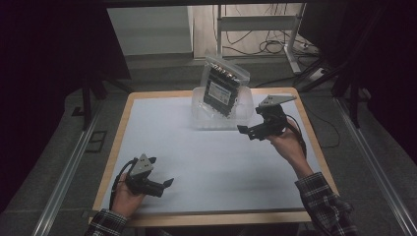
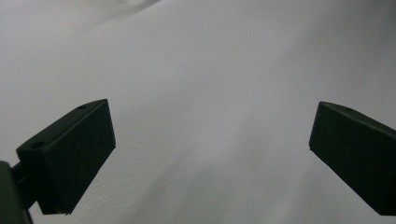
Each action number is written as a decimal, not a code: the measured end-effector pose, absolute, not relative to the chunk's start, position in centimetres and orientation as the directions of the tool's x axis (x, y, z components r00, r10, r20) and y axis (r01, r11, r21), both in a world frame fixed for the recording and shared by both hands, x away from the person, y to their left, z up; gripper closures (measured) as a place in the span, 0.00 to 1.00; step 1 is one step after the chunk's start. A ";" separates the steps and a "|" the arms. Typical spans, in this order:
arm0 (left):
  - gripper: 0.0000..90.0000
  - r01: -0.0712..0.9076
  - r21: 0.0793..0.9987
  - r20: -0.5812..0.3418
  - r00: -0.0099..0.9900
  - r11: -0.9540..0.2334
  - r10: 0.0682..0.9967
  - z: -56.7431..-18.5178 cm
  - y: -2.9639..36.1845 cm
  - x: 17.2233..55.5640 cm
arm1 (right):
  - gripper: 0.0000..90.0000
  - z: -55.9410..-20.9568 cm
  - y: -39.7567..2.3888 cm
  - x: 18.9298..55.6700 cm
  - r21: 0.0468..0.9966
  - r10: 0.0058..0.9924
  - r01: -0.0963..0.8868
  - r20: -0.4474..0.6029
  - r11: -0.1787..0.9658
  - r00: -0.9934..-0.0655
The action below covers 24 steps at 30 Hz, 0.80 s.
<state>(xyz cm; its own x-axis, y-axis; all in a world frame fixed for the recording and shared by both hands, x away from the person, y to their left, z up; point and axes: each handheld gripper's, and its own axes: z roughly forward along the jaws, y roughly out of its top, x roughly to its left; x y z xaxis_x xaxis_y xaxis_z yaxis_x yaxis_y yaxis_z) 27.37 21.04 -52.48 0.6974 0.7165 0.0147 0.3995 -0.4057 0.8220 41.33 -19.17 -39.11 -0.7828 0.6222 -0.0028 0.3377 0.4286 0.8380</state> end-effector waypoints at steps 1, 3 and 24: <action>0.00 0.400 0.822 0.016 0.697 -0.407 0.717 -52.5 21.0 27.4 | 0.00 -39.7 -19.3 40.8 0.838 0.617 0.339 0.004 0.428 -0.787; 0.00 0.399 0.821 0.017 0.698 -0.408 0.716 -52.5 21.0 27.4 | 0.00 -40.1 -19.3 40.3 0.836 0.615 0.337 0.000 0.433 -0.789; 0.00 0.399 0.818 0.022 0.698 -0.415 0.715 -52.5 20.9 27.4 | 0.00 -43.1 -21.4 35.9 0.822 0.632 0.330 -0.047 0.464 -0.773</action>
